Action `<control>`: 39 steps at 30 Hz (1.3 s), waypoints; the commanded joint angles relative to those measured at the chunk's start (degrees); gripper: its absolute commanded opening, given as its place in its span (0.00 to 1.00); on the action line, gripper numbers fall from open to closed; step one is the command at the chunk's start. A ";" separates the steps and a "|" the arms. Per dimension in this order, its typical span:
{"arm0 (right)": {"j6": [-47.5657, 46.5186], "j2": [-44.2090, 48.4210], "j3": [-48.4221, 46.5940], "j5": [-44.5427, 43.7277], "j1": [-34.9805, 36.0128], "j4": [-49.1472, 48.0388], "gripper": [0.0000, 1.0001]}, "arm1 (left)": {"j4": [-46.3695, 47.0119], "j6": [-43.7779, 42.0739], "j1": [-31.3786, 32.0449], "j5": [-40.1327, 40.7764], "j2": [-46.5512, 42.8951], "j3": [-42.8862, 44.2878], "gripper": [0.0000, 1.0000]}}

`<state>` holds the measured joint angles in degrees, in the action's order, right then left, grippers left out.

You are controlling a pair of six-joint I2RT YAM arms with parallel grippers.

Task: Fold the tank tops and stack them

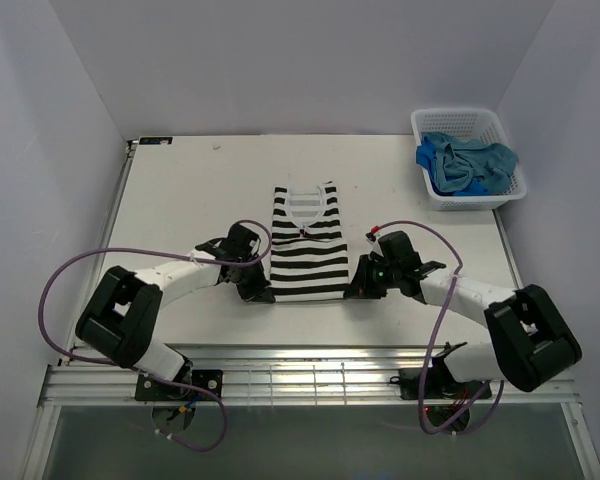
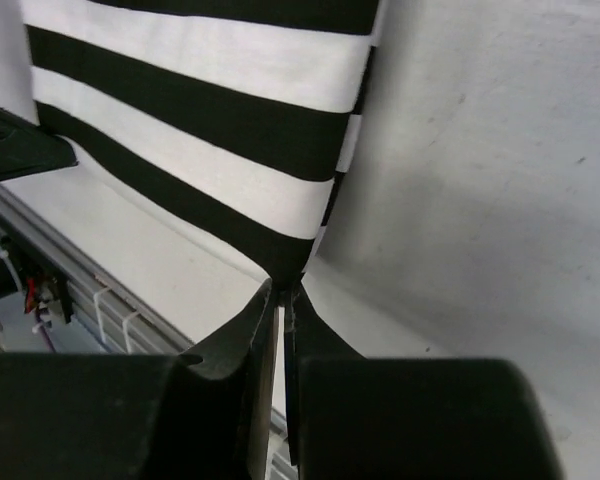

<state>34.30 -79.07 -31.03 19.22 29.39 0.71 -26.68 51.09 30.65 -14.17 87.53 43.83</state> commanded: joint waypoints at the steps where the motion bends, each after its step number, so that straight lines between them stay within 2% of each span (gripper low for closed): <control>1: -0.91 8.21 1.31 1.86 0.76 6.57 0.08 | -2.32 0.41 0.63 -3.83 -6.30 -2.08 0.00; 8: 2.08 27.53 5.36 7.67 1.46 20.01 0.08 | -14.79 2.87 2.92 -8.06 -19.13 -0.43 0.00; 12: 2.87 33.36 1.86 9.52 1.55 29.93 0.08 | -22.00 4.54 3.45 -10.60 -23.62 2.65 0.00; 16: 3.75 35.21 -4.55 10.57 1.46 34.44 0.08 | -26.75 4.90 3.62 -11.58 -24.33 7.65 0.00; 18: 4.80 34.86 -5.62 11.97 1.46 34.45 0.08 | -29.99 4.81 3.62 -9.66 -23.98 12.56 0.00; 23: 3.93 30.65 -10.62 12.85 0.15 34.36 0.08 | -32.56 5.07 3.45 -6.04 -22.23 16.28 0.00; 32: -2.30 21.16 -16.34 19.79 -7.14 33.57 0.08 | -30.19 5.78 2.40 1.25 -16.43 24.10 0.00; 39: -4.42 14.65 -20.65 23.84 -9.52 31.99 0.08 | -27.12 3.32 -3.05 0.20 -12.38 24.28 0.00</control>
<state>32.62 -62.59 -48.23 39.40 20.60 33.91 -55.22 55.99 29.85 -15.88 74.70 66.61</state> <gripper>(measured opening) 0.084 0.022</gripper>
